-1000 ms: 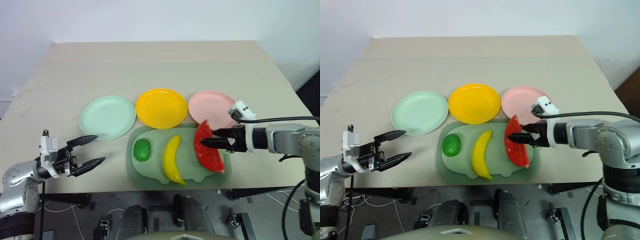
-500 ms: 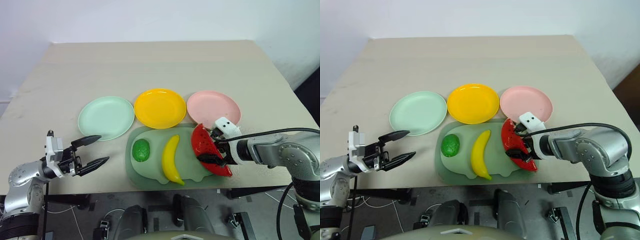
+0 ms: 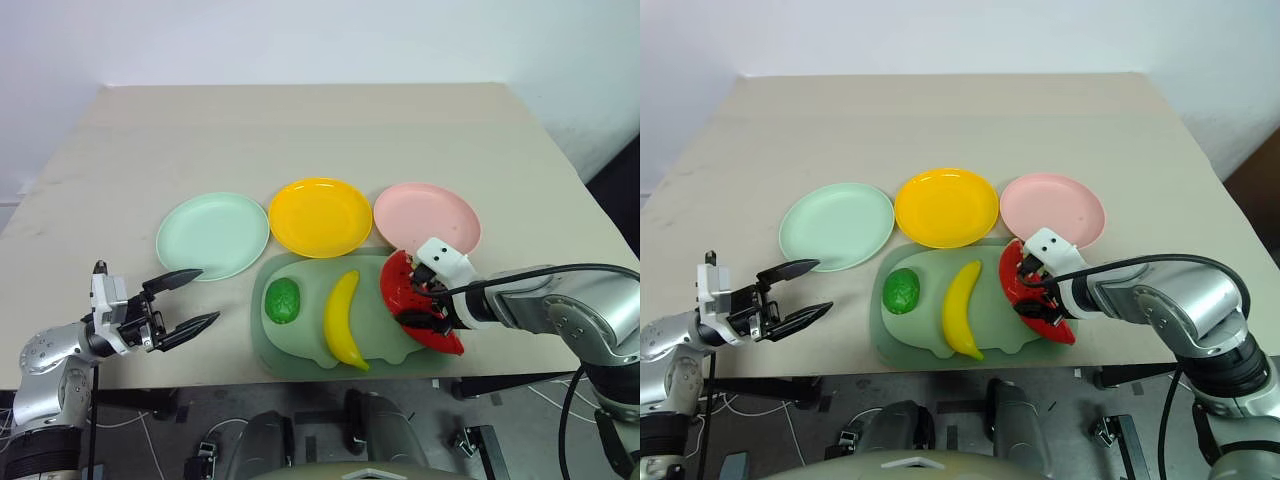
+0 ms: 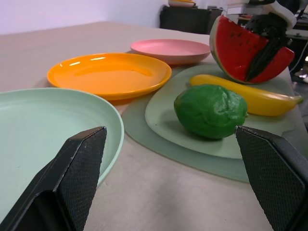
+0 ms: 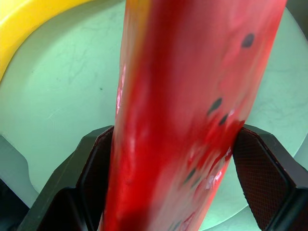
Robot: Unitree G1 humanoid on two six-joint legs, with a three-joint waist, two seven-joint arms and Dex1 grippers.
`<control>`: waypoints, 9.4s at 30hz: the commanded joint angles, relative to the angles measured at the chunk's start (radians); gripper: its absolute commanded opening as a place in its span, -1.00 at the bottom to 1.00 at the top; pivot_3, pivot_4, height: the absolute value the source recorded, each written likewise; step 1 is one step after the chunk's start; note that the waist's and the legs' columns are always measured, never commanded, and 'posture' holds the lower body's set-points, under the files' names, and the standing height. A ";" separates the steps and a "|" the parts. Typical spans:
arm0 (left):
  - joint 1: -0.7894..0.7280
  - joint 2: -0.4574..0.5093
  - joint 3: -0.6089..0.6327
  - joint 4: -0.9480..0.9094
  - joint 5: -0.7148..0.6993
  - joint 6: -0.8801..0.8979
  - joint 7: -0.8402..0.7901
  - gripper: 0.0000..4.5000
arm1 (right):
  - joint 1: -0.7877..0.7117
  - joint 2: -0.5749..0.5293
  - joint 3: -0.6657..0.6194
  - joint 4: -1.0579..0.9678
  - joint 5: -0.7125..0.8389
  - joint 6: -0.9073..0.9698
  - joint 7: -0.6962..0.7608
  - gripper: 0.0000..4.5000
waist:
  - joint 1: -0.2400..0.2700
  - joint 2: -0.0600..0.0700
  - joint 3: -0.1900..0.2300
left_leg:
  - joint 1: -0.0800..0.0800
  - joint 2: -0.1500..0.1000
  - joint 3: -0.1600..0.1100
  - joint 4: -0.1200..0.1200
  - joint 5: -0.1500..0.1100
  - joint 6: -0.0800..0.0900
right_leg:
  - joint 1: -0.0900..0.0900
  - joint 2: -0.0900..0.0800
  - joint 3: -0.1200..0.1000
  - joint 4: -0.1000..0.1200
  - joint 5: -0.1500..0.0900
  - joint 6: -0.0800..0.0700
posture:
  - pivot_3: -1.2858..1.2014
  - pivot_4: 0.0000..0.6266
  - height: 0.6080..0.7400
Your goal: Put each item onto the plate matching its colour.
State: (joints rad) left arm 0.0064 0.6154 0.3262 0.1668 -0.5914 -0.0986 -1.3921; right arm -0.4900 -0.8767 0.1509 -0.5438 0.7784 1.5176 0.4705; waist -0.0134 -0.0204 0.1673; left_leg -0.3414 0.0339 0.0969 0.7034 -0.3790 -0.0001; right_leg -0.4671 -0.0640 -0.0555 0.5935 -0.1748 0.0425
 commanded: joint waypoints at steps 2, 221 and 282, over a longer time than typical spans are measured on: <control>0.007 -0.003 0.001 0.002 0.001 -0.017 0.001 1.00 | -0.139 0.005 -0.113 0.098 0.047 -0.032 0.110 0.50 | -0.004 0.000 0.000 | 0.000 0.000 0.000 0.000 0.000 0.000 | 0.000 0.000 0.000 0.000 0.000 0.000 | 0.03 -0.52 0.94; -0.268 -0.337 -0.391 -0.872 0.020 1.529 1.318 0.83 | 0.334 -0.079 -0.460 0.698 -0.247 -1.408 0.981 1.00 | 0.007 0.006 0.004 | 0.003 -0.002 -0.006 0.012 0.001 -0.002 | 0.010 0.002 0.000 0.003 0.002 -0.001 | 0.03 -0.52 0.94; -0.247 0.192 0.135 -0.495 0.163 0.810 0.753 0.99 | 0.331 -0.017 -0.466 0.632 -0.226 -1.380 0.887 1.00 | 0.020 0.005 0.004 | 0.003 -0.001 -0.005 0.011 0.003 -0.004 | 0.008 0.002 -0.001 0.004 0.003 0.001 | 0.03 -0.52 0.94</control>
State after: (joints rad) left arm -0.2569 0.7858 0.4034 -0.3067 -0.3997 0.7732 -0.5765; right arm -0.1554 -0.8872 -0.2853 0.1201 0.5325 0.1342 1.3644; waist 0.0064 -0.0152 0.1717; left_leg -0.3391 0.0329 0.0920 0.7147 -0.3767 -0.0040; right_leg -0.4597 -0.0624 -0.0570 0.5971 -0.1725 0.0429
